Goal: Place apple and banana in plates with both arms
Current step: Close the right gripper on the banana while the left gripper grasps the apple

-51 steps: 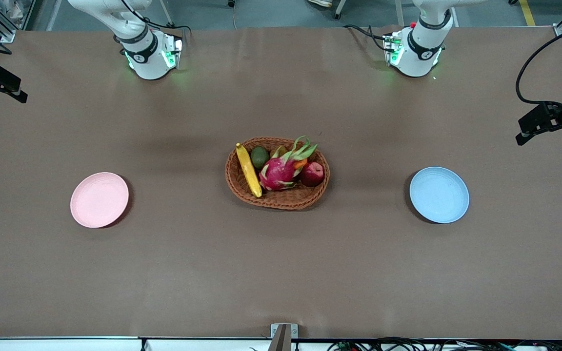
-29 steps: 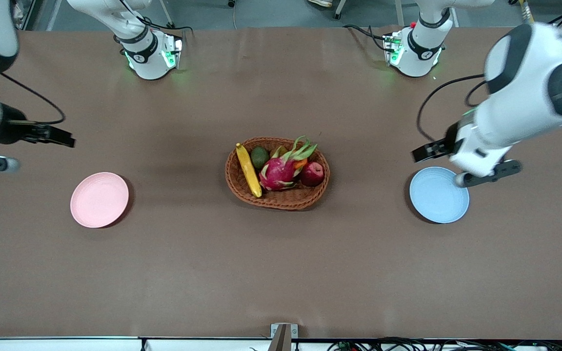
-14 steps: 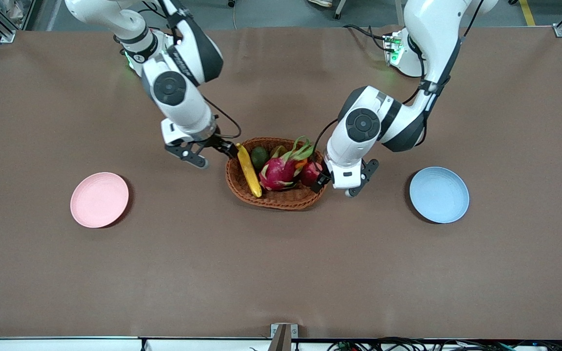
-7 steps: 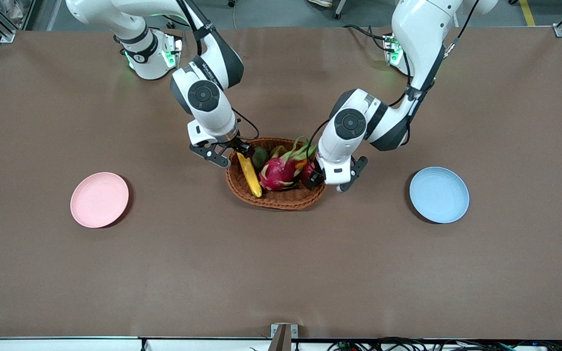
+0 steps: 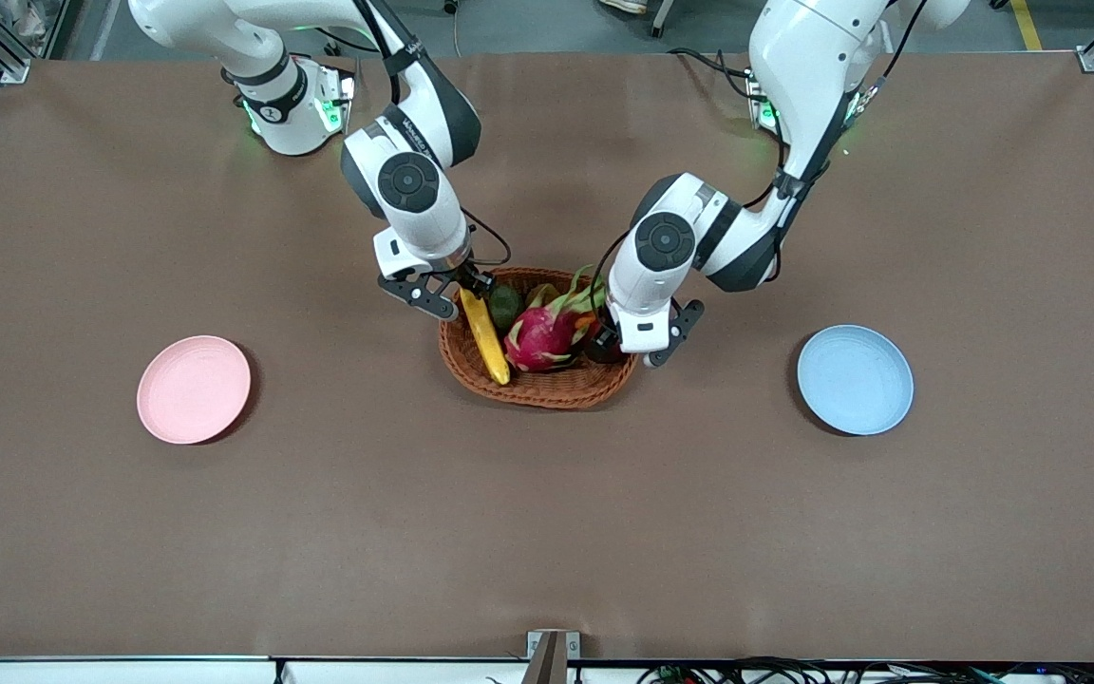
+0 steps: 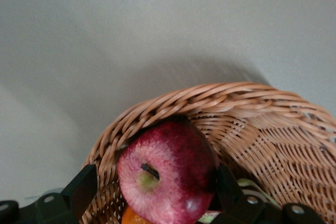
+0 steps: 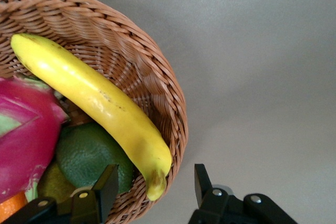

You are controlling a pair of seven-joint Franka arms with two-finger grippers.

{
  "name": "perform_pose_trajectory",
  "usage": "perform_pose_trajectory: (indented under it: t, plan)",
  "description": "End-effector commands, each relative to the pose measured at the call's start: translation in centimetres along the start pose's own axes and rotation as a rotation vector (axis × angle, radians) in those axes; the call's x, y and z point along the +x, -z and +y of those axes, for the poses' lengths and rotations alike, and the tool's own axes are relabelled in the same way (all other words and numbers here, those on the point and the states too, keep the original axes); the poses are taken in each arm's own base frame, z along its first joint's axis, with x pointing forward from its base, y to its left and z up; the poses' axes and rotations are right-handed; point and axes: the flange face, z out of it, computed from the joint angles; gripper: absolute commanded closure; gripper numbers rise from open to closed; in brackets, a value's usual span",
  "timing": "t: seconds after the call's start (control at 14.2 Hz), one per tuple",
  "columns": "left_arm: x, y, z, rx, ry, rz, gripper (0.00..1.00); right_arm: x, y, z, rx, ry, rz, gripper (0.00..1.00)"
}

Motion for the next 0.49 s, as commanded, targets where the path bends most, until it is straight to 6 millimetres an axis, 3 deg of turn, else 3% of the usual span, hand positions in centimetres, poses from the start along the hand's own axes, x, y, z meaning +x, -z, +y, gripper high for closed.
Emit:
perform_pose_trajectory:
  t: [0.0, 0.28, 0.42]
  plan:
    - [-0.46, -0.32, -0.11, -0.004, 0.015, -0.008, 0.02, -0.46, -0.20, 0.53, 0.005, -0.011, 0.003, 0.48]
    - [-0.58, -0.02, 0.15, -0.012, 0.074, -0.010, 0.49, -0.55, -0.22, 0.51, 0.003, -0.010, 0.003, 0.61]
    - [-0.48, 0.05, 0.21, -0.013, 0.077, -0.010, 0.66, -0.47, -0.21, 0.54, 0.004, -0.010, 0.003, 0.73]
